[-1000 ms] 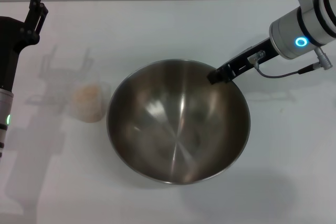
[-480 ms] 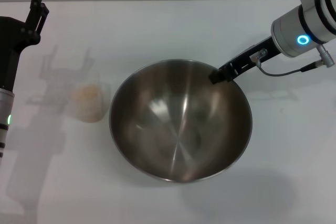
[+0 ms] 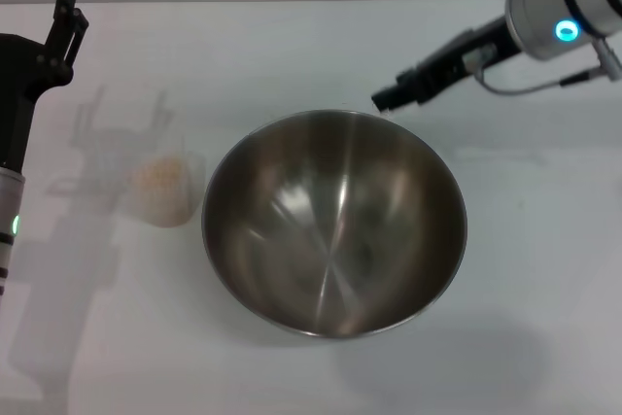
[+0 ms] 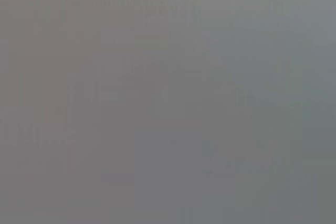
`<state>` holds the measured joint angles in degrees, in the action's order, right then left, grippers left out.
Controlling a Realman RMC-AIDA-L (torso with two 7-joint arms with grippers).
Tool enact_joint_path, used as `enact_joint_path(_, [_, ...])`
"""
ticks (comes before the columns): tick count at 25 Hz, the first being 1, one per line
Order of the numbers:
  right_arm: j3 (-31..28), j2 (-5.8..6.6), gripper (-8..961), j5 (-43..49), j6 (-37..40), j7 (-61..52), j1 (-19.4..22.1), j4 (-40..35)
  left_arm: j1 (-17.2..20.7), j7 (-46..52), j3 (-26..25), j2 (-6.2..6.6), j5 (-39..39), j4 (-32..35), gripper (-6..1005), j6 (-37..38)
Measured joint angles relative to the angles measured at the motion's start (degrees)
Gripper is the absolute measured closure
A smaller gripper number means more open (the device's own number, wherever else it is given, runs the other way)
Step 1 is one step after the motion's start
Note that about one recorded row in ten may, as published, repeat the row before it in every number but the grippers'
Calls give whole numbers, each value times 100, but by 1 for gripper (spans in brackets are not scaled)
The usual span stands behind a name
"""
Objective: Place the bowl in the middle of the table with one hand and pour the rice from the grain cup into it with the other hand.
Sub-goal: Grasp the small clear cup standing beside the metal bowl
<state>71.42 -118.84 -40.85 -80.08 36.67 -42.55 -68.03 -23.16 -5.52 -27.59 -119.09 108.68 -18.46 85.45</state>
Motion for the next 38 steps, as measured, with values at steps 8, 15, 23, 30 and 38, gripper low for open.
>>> enact_joint_path(8, [197,-30,510,-343,1196,625,168,-565,10,-22,-19,6,-26,17,170,14])
enact_joint_path(15, [1555,-39,510,-316,3965,939,1024,-1107,-54,-40,-22,13,-31,47,170,13])
enact_joint_path(23, [3323,-42,511,-300,8251,1266,2128,-1132,-89,-45,-83,25,-32,54,171,-34])
enact_joint_path(30, [4649,-50,511,-344,12734,191,2274,421,-100,-28,-116,27,-32,48,171,-13])
enact_joint_path(38, [4602,-21,511,179,14752,-3957,2197,2566,-76,-2,-117,27,-4,17,171,81])
